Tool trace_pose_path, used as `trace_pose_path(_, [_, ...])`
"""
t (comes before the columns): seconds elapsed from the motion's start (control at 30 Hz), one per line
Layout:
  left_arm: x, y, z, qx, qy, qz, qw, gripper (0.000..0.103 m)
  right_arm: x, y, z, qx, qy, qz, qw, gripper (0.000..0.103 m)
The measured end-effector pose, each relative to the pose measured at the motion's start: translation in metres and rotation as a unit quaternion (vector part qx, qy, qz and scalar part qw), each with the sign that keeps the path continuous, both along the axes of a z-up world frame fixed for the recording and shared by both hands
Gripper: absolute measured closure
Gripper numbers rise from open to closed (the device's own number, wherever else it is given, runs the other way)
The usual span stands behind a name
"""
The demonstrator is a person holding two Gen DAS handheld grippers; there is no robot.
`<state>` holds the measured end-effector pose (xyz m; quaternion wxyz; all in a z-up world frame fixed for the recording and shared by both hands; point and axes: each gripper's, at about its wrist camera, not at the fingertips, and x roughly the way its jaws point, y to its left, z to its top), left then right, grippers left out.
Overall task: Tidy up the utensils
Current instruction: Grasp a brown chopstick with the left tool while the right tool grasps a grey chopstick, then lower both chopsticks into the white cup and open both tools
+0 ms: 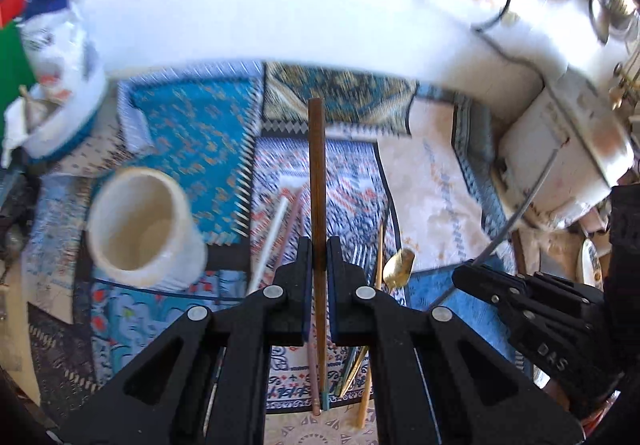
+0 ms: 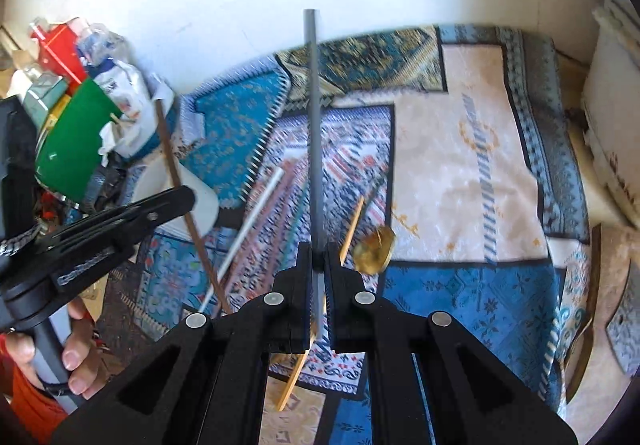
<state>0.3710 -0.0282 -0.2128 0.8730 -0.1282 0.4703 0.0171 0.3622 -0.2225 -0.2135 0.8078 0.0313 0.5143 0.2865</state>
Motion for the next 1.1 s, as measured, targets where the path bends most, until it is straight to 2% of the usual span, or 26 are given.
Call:
trace_pose_path(0.27, [-0.027, 0.035, 0.063, 0.004, -0.083, 0.043, 0.9956, 0.098, 0.0, 0.03, 0.037, 0.018, -0.044, 0.034, 0.998, 0.098])
trace_pose_path(0.57, [-0.036, 0.083, 0.113, 0.049, -0.153, 0.061, 0.9852, 0.098, -0.008, 0.077, 0.076, 0.039, -0.093, 0.052, 0.994, 0.098])
trace_pose_path(0.83, [-0.028, 0.131, 0.122, 0.051, -0.174, 0.055, 0.9819, 0.098, -0.015, 0.13, 0.105, 0.056, -0.123, 0.05, 0.99, 0.098])
trace_pose_path(1.1, [-0.007, 0.162, 0.101, 0.038, -0.164, 0.044, 0.9847, 0.098, -0.012, 0.172, 0.096, 0.047, -0.109, 0.039, 0.992, 0.098])
